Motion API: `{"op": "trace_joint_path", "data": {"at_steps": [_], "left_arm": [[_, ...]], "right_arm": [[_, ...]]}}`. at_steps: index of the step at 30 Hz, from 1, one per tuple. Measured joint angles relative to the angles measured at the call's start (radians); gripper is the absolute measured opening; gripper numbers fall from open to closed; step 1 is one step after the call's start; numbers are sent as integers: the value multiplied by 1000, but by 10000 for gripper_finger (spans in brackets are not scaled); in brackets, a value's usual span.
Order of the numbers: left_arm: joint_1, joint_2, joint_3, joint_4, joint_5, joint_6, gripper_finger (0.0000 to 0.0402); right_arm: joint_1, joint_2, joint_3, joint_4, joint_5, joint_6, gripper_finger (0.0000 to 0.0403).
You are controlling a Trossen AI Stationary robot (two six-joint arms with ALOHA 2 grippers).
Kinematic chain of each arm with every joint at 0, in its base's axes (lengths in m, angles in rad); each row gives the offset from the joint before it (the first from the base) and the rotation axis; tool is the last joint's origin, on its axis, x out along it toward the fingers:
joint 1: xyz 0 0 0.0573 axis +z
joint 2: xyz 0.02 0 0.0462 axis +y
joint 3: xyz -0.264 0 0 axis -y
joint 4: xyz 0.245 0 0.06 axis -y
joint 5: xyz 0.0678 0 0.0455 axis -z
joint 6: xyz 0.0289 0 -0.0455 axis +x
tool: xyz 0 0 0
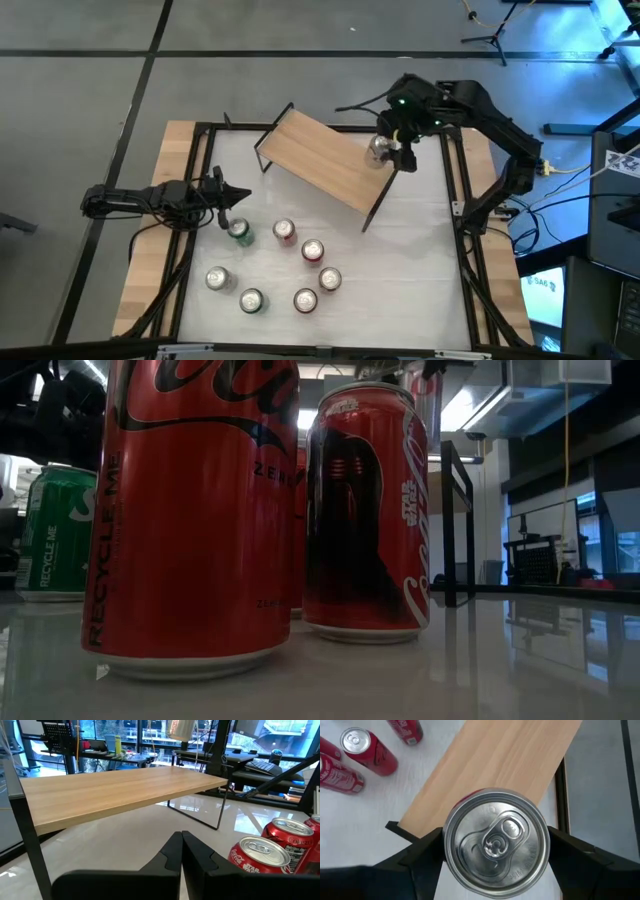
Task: Place canned beverage on shelf
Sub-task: Put the right red-silver soda can on the shelf
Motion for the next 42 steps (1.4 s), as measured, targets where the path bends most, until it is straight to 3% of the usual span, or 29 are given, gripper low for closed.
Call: {"op": "trace_joint_path", "data": {"at_steps": [4, 14, 20, 42], "left_arm": [[0, 0, 0, 4, -1, 1, 0], [0, 0, 0, 8, -2, 1, 0], [0, 0, 0, 9, -7, 1, 0], [0, 0, 0, 9, -8, 1, 0]], "right_arm": [[0, -39, -70, 27, -2, 7, 303], [-11, -268, -474, 337, 24, -4, 303], [-22, -280, -573, 361, 18, -10, 303], [-21, -261, -603, 390, 27, -21, 303]]}}
